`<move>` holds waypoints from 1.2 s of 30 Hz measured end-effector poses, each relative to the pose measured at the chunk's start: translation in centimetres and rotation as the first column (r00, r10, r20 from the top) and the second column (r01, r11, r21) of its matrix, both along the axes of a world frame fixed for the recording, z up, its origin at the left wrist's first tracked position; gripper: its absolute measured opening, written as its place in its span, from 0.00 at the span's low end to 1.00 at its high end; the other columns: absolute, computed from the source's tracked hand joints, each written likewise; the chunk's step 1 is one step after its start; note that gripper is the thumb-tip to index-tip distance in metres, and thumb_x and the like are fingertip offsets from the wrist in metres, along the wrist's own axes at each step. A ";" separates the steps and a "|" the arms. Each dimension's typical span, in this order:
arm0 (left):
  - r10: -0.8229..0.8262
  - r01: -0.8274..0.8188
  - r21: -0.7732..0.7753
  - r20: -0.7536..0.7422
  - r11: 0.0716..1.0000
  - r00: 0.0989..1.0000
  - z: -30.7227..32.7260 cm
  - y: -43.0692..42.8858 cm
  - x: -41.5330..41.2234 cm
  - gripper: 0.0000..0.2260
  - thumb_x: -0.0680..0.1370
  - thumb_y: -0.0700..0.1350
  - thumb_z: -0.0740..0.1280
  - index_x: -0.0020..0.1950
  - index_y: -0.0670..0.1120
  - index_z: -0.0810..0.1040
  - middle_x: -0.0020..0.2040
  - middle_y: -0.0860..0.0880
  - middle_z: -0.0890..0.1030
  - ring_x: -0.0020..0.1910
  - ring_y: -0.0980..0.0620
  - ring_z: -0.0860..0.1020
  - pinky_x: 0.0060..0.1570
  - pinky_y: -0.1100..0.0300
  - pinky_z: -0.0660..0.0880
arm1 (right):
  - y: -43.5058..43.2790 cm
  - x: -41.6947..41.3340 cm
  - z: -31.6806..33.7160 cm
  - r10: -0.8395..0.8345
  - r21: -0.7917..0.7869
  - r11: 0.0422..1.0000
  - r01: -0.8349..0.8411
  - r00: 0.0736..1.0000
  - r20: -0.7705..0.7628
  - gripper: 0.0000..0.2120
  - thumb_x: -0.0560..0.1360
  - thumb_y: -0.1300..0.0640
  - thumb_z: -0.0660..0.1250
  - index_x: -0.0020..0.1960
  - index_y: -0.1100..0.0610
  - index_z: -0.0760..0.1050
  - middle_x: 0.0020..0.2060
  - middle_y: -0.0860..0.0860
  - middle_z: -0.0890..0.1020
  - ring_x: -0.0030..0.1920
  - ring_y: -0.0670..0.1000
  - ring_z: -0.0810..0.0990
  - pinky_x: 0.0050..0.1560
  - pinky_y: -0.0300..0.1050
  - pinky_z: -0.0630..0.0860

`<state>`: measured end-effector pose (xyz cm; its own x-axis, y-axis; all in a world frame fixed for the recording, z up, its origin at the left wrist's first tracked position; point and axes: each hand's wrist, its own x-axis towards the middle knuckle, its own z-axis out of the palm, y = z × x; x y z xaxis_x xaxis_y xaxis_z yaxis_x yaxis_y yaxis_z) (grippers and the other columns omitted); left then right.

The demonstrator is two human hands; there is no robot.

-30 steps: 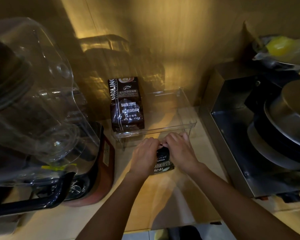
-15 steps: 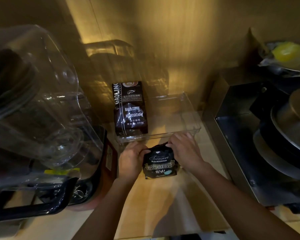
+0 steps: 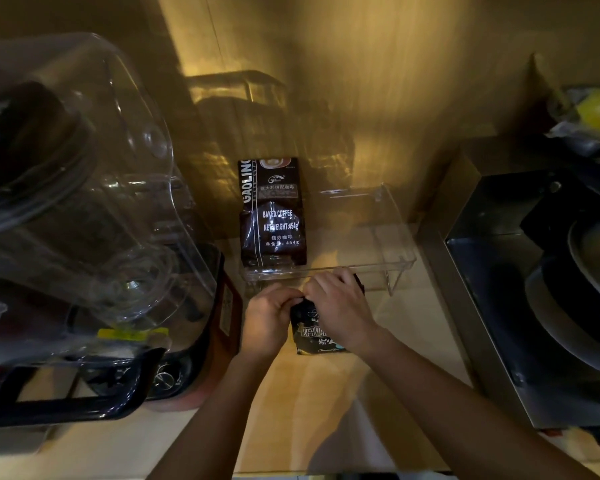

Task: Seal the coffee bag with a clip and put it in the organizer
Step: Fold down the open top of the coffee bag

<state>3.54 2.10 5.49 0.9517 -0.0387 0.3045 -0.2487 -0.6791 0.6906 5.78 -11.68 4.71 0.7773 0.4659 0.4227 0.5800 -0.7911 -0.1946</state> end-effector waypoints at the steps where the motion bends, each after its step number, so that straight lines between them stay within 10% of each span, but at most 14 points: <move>1: 0.000 0.000 -0.001 -0.002 1.000 1.000 0.0 0.2 0.0 0.07 0.69 0.29 0.69 0.41 0.40 0.82 0.36 0.42 0.81 0.35 0.48 0.78 0.37 0.60 0.73 | -0.3 0.1 -0.1 -0.009 0.015 1.000 0.009 1.000 -0.022 0.06 0.64 0.66 0.61 0.38 0.58 0.73 0.33 0.53 0.80 0.37 0.54 0.79 0.43 0.45 0.61; 10: -0.024 0.024 -0.006 0.001 1.000 1.000 -0.1 -0.4 0.6 0.06 0.70 0.30 0.68 0.41 0.39 0.82 0.38 0.40 0.82 0.38 0.45 0.80 0.39 0.50 0.78 | -4.3 0.7 -0.7 -0.160 0.097 0.980 0.176 0.975 -0.154 0.12 0.65 0.66 0.73 0.39 0.54 0.72 0.36 0.49 0.80 0.39 0.52 0.77 0.42 0.41 0.50; 20: 0.049 -0.053 -0.084 -0.045 0.995 0.998 -0.3 -0.3 1.0 0.05 0.70 0.31 0.68 0.41 0.39 0.82 0.39 0.42 0.82 0.38 0.51 0.77 0.38 0.72 0.69 | -5.4 0.5 -1.1 -0.230 0.299 0.891 0.341 0.908 -0.351 0.10 0.72 0.59 0.69 0.35 0.63 0.76 0.32 0.59 0.80 0.36 0.57 0.76 0.40 0.50 0.72; 28: -0.176 0.128 0.525 0.041 0.842 0.984 0.7 -1.7 1.8 0.06 0.70 0.37 0.69 0.46 0.43 0.78 0.41 0.44 0.80 0.41 0.44 0.77 0.42 0.54 0.70 | -5.6 0.5 0.0 -0.113 0.312 0.931 0.187 0.964 -0.242 0.06 0.70 0.70 0.64 0.34 0.69 0.74 0.31 0.62 0.79 0.35 0.59 0.77 0.38 0.48 0.71; 36: -0.213 0.169 0.406 0.066 0.898 0.975 1.0 -6.7 2.3 0.05 0.65 0.35 0.70 0.36 0.43 0.75 0.32 0.45 0.78 0.32 0.45 0.75 0.27 0.59 0.67 | -6.7 0.1 -0.3 -0.119 0.304 0.936 0.177 0.972 -0.201 0.13 0.72 0.61 0.56 0.35 0.65 0.75 0.30 0.60 0.79 0.34 0.58 0.77 0.37 0.46 0.69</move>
